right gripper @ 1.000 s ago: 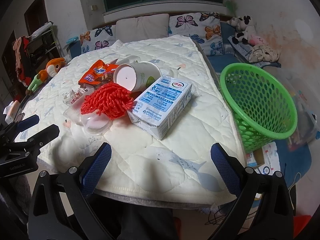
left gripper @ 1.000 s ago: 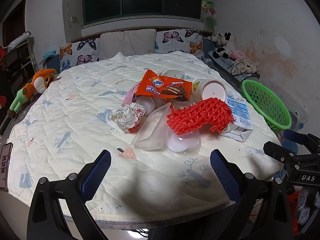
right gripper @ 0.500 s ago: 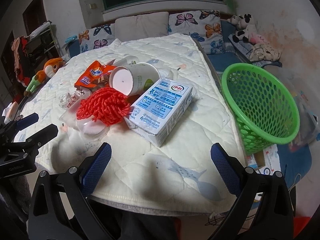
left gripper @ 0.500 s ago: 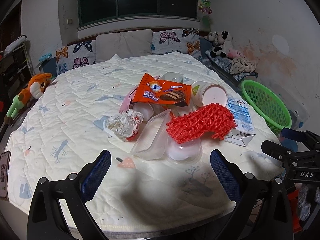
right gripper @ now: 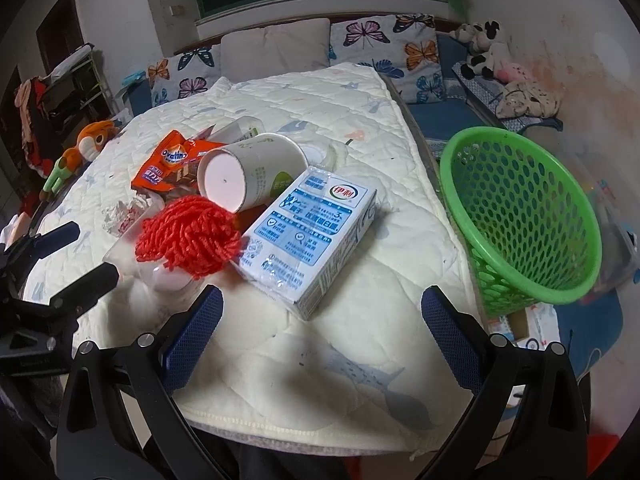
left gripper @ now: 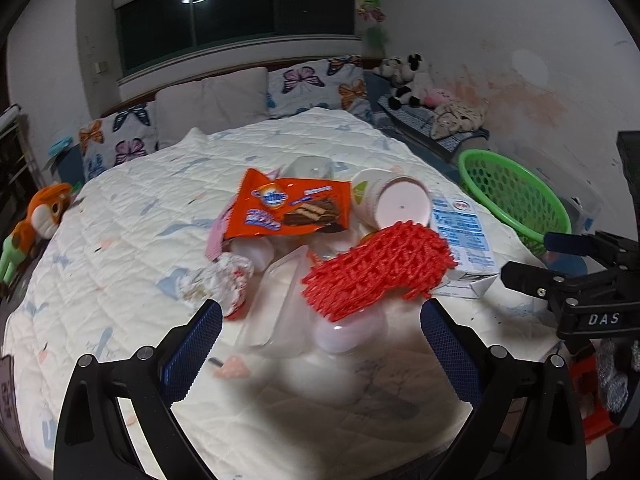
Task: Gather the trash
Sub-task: 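Grasp the red mesh net with the left gripper while the right gripper grasps the white milk carton, then carry the red net with the left gripper while the right gripper carries the carton to the green basket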
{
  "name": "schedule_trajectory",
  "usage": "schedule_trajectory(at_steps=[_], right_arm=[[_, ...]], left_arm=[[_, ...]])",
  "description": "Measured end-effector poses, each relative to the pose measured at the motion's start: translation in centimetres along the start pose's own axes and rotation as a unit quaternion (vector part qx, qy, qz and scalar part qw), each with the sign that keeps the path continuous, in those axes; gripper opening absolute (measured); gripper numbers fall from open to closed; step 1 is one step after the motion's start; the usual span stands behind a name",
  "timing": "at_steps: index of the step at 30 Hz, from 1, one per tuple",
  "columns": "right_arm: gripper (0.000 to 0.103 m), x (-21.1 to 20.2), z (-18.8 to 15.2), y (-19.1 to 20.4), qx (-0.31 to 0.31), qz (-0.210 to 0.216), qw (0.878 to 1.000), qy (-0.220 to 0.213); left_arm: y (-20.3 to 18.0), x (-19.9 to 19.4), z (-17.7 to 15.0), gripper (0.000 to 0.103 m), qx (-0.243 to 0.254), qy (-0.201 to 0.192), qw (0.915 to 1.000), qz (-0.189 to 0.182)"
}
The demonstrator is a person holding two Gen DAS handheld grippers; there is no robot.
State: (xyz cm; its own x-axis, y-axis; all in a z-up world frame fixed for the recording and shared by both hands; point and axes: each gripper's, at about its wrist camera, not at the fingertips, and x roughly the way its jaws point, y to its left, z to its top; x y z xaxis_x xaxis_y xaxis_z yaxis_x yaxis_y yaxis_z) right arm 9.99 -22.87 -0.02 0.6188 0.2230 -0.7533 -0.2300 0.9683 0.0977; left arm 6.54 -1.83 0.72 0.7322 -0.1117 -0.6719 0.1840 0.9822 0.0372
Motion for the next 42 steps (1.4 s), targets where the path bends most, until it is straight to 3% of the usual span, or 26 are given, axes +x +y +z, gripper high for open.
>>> schedule_trajectory(at_steps=[14,20,29,42], right_arm=[[0.098,1.3,1.8,-2.1,0.026,0.000,1.000,0.015],[0.098,1.8,2.4,-2.8,0.036,0.008,0.999,0.026],[0.098,2.7,3.4,-2.5,0.046,0.024,0.998,0.034],[0.089,7.0,6.0,-2.2,0.096,0.032,0.991,0.089]], left_arm=[[-2.8,4.3,2.5,0.093,0.065,0.018,0.9961,-0.057],[-2.9,5.5,2.6,0.068,0.063,0.033,0.9939,-0.084],[-2.3,5.1,2.6,0.036,0.047,0.019,0.9930,-0.106],[0.3,2.8,3.4,0.028,0.006,-0.018,0.9941,-0.107]])
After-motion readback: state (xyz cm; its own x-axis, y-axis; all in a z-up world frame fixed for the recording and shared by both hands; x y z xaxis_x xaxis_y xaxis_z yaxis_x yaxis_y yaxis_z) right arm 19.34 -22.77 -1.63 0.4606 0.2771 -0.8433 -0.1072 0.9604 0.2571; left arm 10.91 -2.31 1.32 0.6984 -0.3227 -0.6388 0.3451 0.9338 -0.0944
